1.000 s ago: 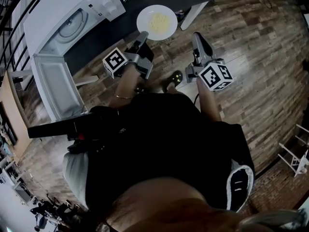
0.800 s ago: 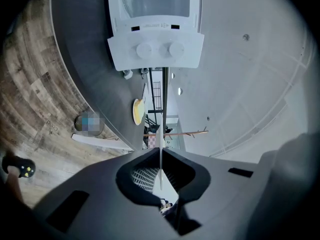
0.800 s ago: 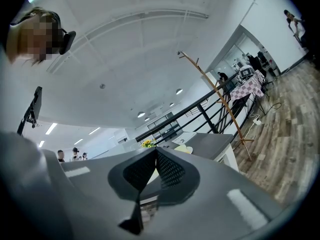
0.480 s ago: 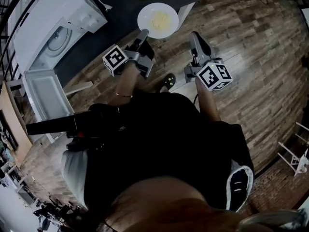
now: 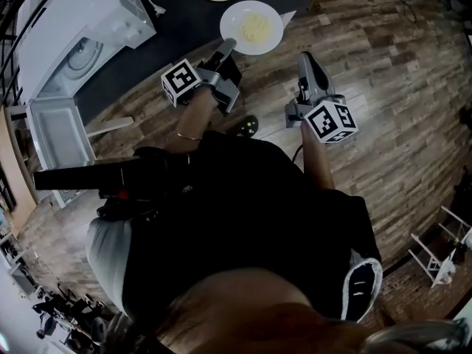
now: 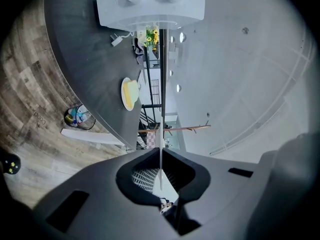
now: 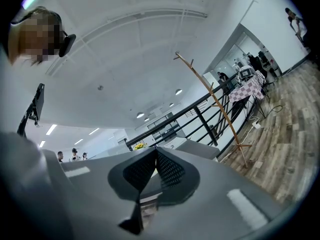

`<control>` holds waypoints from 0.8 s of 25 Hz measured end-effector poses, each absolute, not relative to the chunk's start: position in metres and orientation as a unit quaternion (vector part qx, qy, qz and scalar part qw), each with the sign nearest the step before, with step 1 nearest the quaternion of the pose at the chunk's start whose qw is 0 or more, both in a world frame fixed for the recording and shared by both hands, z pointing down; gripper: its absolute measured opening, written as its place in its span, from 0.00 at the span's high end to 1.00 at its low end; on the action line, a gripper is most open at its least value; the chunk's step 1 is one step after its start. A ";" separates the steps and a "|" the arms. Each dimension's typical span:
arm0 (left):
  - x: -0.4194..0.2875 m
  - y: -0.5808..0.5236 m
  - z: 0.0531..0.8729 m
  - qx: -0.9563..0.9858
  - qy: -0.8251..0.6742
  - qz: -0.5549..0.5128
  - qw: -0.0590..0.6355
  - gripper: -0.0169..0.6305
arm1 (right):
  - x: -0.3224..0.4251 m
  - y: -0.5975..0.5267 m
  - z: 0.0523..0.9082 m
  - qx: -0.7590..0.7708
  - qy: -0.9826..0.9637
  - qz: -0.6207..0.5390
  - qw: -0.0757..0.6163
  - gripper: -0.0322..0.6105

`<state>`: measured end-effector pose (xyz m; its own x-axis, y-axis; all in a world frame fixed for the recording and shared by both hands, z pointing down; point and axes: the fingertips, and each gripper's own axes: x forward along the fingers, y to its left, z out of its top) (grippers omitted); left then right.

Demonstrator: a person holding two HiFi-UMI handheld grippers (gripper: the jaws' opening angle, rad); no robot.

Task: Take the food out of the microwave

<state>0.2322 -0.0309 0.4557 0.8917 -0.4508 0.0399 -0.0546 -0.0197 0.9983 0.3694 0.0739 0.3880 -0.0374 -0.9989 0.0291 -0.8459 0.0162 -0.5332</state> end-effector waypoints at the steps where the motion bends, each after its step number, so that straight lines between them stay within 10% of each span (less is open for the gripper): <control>1: 0.240 -0.034 0.457 0.700 -0.178 -0.146 0.676 0.95 | 0.377 0.070 0.391 -0.670 0.687 -0.210 0.185 0.95; 20: 0.269 -0.039 0.458 0.688 -0.174 -0.143 0.690 0.95 | 0.407 0.069 0.392 -0.682 0.674 -0.213 0.190 0.95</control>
<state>0.2689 -0.0394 0.4577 0.8985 -0.4368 0.0434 -0.0422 0.0126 0.9990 0.4073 0.0688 0.3920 0.0015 -0.9994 0.0346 -0.8379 -0.0201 -0.5455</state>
